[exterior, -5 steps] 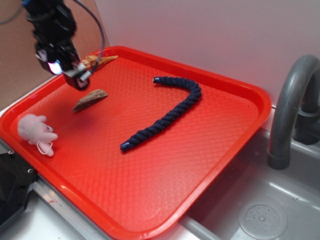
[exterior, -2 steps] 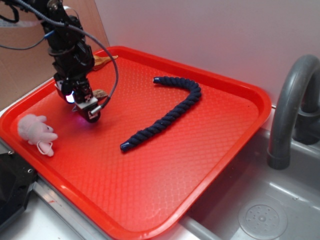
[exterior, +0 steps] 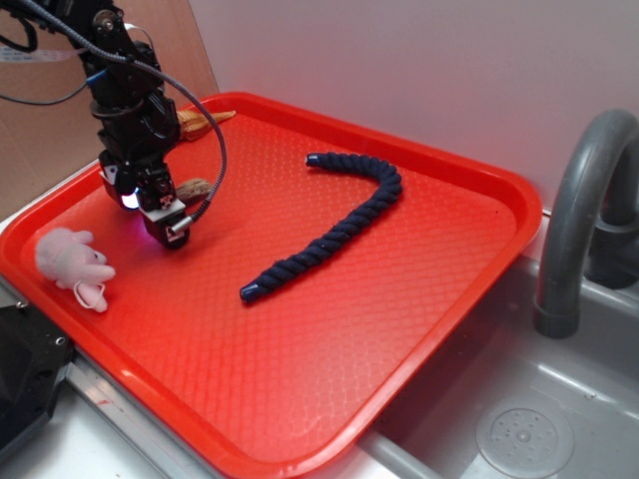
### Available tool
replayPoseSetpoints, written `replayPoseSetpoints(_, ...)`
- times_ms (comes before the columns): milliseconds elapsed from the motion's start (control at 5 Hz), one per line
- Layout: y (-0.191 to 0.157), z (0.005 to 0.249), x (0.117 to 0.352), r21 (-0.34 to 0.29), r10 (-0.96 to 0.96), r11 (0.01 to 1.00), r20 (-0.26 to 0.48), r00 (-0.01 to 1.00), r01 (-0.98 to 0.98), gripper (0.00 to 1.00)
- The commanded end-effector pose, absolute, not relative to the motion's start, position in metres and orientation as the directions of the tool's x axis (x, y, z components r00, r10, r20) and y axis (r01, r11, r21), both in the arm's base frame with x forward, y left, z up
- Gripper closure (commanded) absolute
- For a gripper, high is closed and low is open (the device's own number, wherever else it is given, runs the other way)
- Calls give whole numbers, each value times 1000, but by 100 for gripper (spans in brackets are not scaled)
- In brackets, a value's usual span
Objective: Grab the wood chip.
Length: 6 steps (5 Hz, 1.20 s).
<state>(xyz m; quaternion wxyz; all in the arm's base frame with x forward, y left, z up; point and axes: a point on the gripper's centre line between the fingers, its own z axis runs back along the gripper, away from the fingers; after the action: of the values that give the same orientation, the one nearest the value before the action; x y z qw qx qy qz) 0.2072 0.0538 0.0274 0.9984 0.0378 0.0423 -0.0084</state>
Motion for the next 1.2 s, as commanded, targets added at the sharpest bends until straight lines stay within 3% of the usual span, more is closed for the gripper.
replayPoseSetpoints(0, 63, 22, 227, 31, -21, 999, -71, 997, 23, 0)
replayPoseSetpoints(400, 27, 1, 238, -122, -169, 979, -49, 984, 162, 0)
replayPoseSetpoints(600, 22, -4, 237, -94, -196, 977, -42, 980, 191, 100)
replayPoseSetpoints(1000, 11, -5, 230, -57, -232, 972, -63, 971, 229, 100)
